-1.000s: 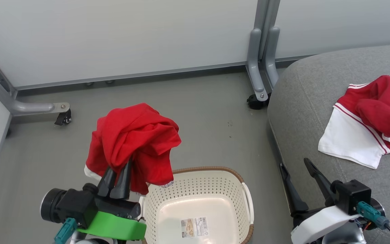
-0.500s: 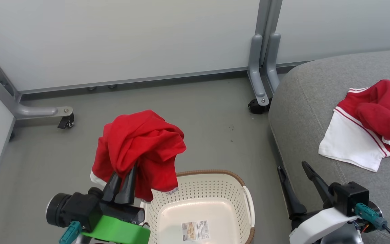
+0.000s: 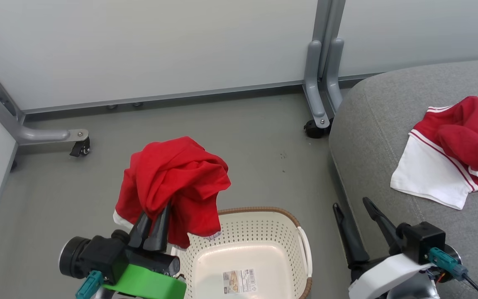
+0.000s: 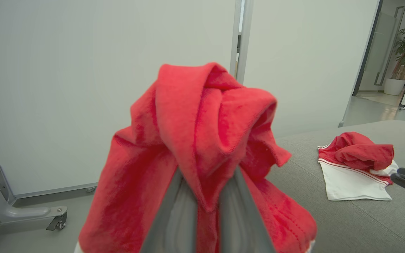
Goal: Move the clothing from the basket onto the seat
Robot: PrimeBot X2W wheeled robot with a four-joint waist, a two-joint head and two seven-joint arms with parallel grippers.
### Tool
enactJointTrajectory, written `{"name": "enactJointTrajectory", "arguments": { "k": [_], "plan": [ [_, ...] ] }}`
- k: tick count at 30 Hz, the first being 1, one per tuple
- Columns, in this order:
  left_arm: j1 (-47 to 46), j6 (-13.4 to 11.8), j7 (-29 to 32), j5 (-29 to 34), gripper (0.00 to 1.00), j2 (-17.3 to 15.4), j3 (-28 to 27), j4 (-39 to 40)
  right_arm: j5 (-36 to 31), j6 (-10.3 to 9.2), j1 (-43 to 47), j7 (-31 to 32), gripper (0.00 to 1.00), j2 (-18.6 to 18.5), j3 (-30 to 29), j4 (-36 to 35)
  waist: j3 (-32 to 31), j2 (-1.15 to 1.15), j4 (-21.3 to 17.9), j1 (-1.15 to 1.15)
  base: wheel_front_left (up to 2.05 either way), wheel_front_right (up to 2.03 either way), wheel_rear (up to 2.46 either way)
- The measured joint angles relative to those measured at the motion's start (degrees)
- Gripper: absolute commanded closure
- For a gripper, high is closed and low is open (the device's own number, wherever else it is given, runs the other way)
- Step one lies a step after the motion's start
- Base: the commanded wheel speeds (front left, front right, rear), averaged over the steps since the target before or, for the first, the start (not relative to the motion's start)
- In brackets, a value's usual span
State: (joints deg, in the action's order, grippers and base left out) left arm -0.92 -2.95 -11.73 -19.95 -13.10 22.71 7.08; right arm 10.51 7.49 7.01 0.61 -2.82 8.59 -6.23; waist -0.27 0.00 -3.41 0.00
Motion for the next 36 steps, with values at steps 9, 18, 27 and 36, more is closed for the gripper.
{"name": "enactJointTrajectory", "arguments": {
  "k": [9,18,27,36],
  "plan": [
    [-1.3,0.3,0.1,0.0,1.0,0.1,1.0,0.0,1.9,0.0,-7.9,1.3,0.0,0.0,14.4,1.7,0.9,0.0,0.8,0.0,0.0,0.0,0.0],
    [-3.2,1.1,0.0,0.0,1.0,0.5,2.3,-1.6,8.8,0.0,-19.2,0.2,0.0,0.0,30.1,6.6,1.7,0.0,2.1,0.0,0.0,0.0,0.0],
    [-4.7,1.9,-0.4,0.1,1.0,1.1,3.7,-2.1,10.7,0.0,-28.5,-1.3,0.0,0.0,35.3,16.8,2.3,0.0,3.6,0.0,0.0,0.0,0.0],
    [-5.1,2.4,-0.5,0.1,1.0,1.4,5.0,-2.2,14.7,0.0,-36.3,-4.1,0.0,0.0,40.4,24.7,2.8,0.0,4.5,0.0,0.0,0.0,0.0]
  ]
}}
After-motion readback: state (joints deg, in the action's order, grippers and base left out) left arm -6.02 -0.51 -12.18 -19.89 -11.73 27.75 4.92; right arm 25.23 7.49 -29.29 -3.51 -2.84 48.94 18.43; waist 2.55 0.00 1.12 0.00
